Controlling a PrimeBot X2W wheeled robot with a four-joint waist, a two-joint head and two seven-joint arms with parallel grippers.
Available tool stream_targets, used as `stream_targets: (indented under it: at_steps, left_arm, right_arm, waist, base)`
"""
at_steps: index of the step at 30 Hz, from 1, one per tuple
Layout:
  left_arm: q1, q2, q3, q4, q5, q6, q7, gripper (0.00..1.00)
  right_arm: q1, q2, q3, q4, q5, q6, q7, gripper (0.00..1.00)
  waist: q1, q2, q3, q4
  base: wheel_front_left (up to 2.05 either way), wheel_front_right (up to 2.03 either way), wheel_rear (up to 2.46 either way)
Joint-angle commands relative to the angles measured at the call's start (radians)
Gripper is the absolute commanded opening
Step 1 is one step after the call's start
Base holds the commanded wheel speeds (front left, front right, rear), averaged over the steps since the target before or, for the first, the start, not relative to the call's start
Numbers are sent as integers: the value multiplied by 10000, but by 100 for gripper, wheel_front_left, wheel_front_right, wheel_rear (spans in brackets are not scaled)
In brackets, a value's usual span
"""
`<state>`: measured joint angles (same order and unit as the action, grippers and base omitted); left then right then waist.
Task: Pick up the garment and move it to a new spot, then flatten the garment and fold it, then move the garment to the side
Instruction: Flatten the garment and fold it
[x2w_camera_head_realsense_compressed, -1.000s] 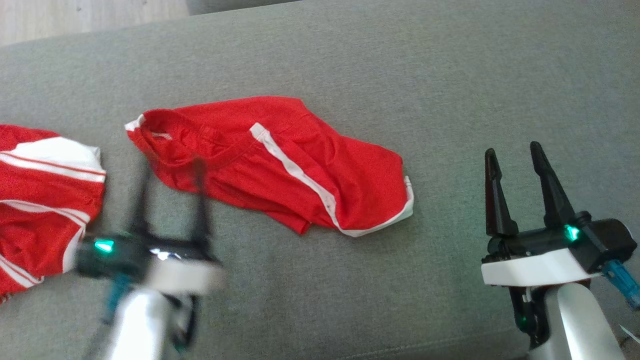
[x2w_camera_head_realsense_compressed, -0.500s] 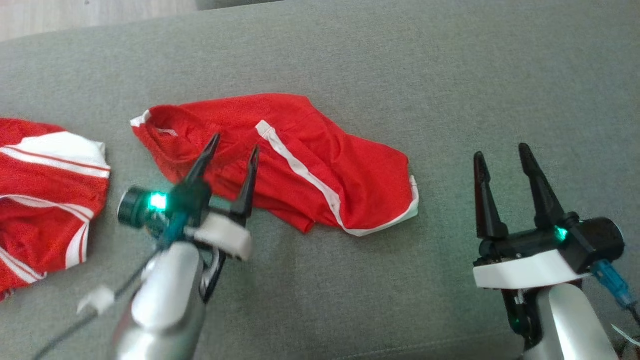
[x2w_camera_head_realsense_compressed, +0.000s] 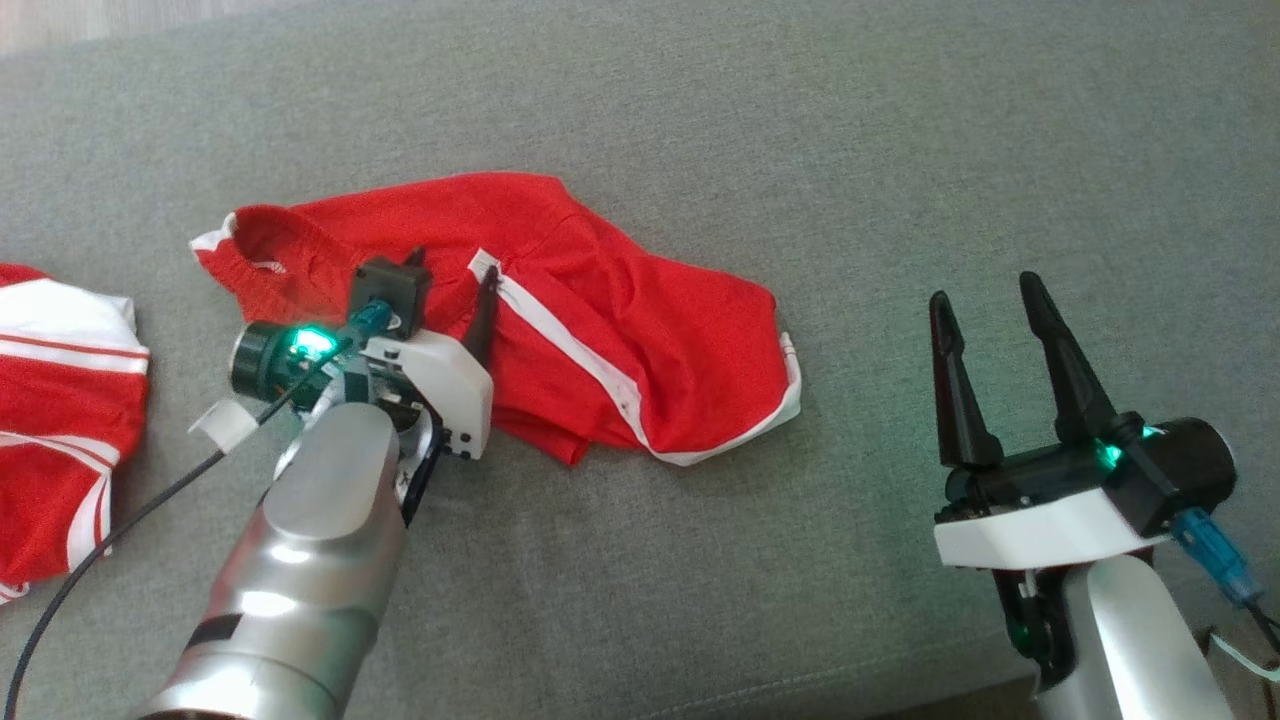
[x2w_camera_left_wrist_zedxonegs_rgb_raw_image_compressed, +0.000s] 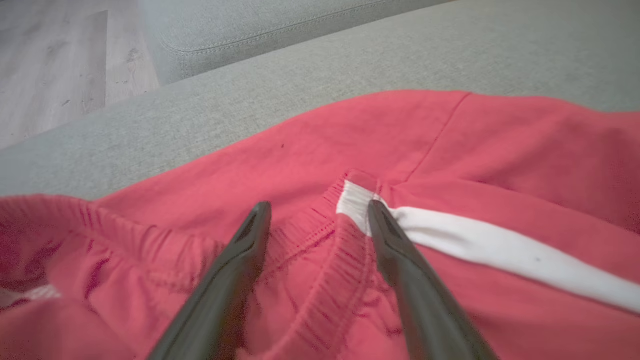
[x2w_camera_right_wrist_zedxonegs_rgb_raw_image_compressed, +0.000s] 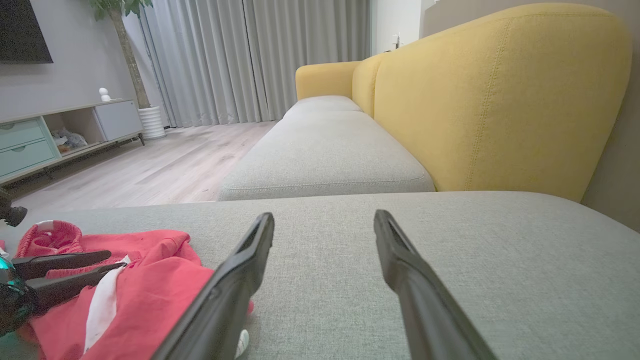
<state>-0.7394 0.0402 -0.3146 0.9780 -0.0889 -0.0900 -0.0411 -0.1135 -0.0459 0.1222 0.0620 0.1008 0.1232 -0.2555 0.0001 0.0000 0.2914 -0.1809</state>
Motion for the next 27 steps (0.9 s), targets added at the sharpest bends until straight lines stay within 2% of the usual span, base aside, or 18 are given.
stream_targets:
  at_steps: [1, 4, 9, 10, 11, 12, 13, 20, 27]
  left_arm:
    - [-203, 136, 44, -116, -140, -118, 7, 100]
    - [3, 120, -125, -220, -456, -258, -200, 100]
    - [549, 110, -642, -316, -867, -376, 211, 100]
    - [618, 122, -699, -340, -938, -384, 243, 76]
    - [661, 195, -775, -383, -938, -388, 201, 34]
    - [702, 251, -784, -458, -984, -391, 71, 4]
    - [751, 272, -781, -543, -1061, -393, -50, 0]
    - [1503, 278, -1097, -1922, -1296, -401, -1106, 0]
    - [3461, 555, -1760, -4101, -1133, -339, -1404, 0]
  right_arm:
    - [-125, -43, 146, -280, -46, 75, -63, 100]
    - [-23, -43, 91, -268, -56, 75, -63, 100]
    - [133, -43, 51, -260, -66, 75, -63, 100]
    - [149, -43, 66, -259, -58, 75, -63, 100]
    - [154, -43, 89, -263, -45, 75, -63, 100]
    - [151, -43, 109, -272, -35, 75, -63, 100]
    - [148, -43, 121, -280, -30, 75, -63, 100]
    - [254, -43, -9, -242, 5, 75, -63, 100]
    - [268, -43, -147, -259, 108, 75, -63, 100]
  waist:
    - [-1, 0, -31, -26]
    - [-1, 0, -162, -11]
    - [-1, 0, -406, 114]
    - [-1, 0, -436, 131]
    - [-1, 0, -456, 138]
    - [-1, 0, -474, 144]
    - [-1, 0, -494, 153]
    - [-1, 0, -653, 364]
    - [-1, 0, -838, 596]
  base:
    - [0, 0, 0]
    - [0, 0, 0]
    - [0, 0, 0]
    - [0, 0, 0]
    - [0, 0, 0]
    - [0, 0, 0]
    - [0, 0, 0]
    - [0, 0, 0]
    - [0, 0, 0]
